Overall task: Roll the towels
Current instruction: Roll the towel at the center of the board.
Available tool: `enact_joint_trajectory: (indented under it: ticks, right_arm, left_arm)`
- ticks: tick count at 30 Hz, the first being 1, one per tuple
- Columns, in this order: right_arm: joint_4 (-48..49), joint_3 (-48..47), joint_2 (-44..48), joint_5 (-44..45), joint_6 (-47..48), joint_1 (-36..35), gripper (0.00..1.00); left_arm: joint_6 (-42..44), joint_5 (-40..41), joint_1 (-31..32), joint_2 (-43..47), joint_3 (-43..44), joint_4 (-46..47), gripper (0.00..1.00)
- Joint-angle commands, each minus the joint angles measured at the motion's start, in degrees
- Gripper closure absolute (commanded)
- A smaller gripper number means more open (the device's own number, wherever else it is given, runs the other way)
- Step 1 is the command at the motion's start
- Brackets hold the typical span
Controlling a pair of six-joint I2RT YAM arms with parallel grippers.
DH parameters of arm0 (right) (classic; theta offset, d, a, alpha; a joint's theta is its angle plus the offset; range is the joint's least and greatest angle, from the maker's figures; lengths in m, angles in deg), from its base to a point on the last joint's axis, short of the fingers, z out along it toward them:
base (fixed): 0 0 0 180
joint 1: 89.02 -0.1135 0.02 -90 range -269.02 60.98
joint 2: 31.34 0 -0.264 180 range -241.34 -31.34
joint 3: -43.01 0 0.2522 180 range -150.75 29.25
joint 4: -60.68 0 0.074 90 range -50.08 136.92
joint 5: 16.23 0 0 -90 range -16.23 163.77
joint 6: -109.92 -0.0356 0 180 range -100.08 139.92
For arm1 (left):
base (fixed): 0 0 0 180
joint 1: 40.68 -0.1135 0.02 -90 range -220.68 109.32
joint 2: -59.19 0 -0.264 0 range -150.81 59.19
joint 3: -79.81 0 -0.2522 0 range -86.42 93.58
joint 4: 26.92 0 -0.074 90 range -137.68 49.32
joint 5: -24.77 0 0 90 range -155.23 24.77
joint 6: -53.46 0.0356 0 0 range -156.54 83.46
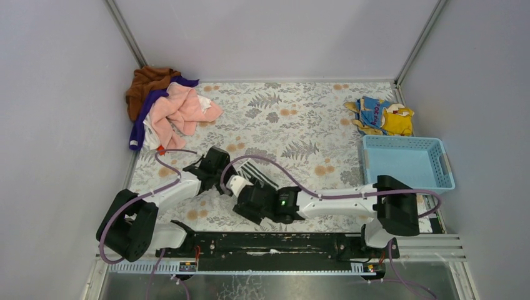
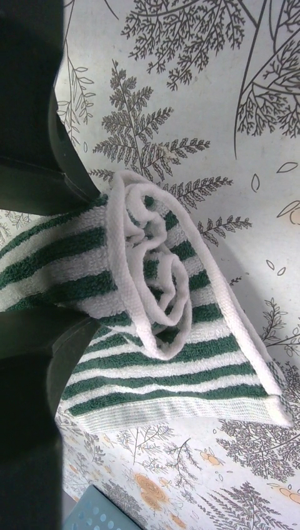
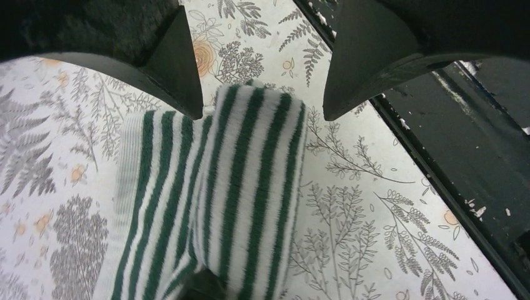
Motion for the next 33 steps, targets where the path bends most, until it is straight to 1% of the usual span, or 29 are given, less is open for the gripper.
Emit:
enact_joint_trajectory:
  ticks: [1, 4, 9, 11, 13, 14, 15, 18, 20, 21, 22, 25, 30, 33]
  right_arm:
    - [0.5, -4.2, -6.0, 7.7, 6.3, -3.6, 0.23]
    - [1.4, -5.0, -9.7, 8.6, 7.4, -4.4, 0.23]
    - [0.5, -4.7, -15.8, 13.4, 7.3, -4.5, 0.24]
    - [1.7, -3.0, -16.6, 13.1, 7.8, -4.4, 0.25]
    - [3.0, -1.2, -16.7, 11.5, 7.8, -3.9, 0.28]
    - [3.3, -0.7, -16.8, 9.6, 7.6, -3.2, 0.32]
    - [3.5, -0.2, -16.7, 7.3, 7.2, -2.4, 0.38]
    - [4.7, 1.9, -15.1, -3.3, 6.0, 1.2, 0.56]
    - [5.8, 3.5, -13.3, -10.3, 5.2, 3.8, 0.66]
    - [6.3, 4.1, -12.4, -15.3, 4.7, 5.3, 0.71]
    - [6.8, 4.6, -11.7, -18.9, 4.2, 6.6, 0.74]
    - [7.9, 5.7, -10.1, -27.9, 2.7, 10.2, 0.81]
    - [9.4, 6.2, -10.4, -41.6, 0.7, 15.6, 0.82]
    - [11.3, 6.8, -11.3, -49.0, -1.4, 18.3, 0.82]
  left_arm:
    - [2.4, 3.3, -0.2, -3.1, -2.2, -4.7, 0.54]
    - [2.6, 3.2, -0.3, -3.3, -2.1, -4.6, 0.54]
    - [2.7, 2.8, -0.2, -3.4, -1.9, -4.5, 0.54]
    - [2.8, 2.7, -0.2, -3.3, -1.6, -4.5, 0.54]
    - [2.9, 2.6, -0.3, -3.4, -1.2, -4.5, 0.53]
    - [3.0, 2.6, -0.2, -3.5, -0.9, -4.5, 0.52]
    - [3.2, 2.6, -0.2, -3.6, -0.6, -4.5, 0.52]
    - [3.6, 2.3, -0.2, -3.8, 0.8, -4.9, 0.49]
    - [4.1, 3.4, -0.2, -3.0, 2.1, -6.1, 0.44]
    - [4.2, 4.1, -0.3, -2.2, 2.9, -6.9, 0.41]
    - [4.2, 4.7, -0.4, -1.2, 3.7, -7.8, 0.38]
    - [4.0, 5.2, -1.5, 2.8, 5.3, -9.9, 0.3]
    - [2.8, 7.6, -2.6, 9.7, 6.9, -14.8, 0.16]
    - [2.6, 8.1, -3.3, 13.3, 6.6, -16.8, 0.13]
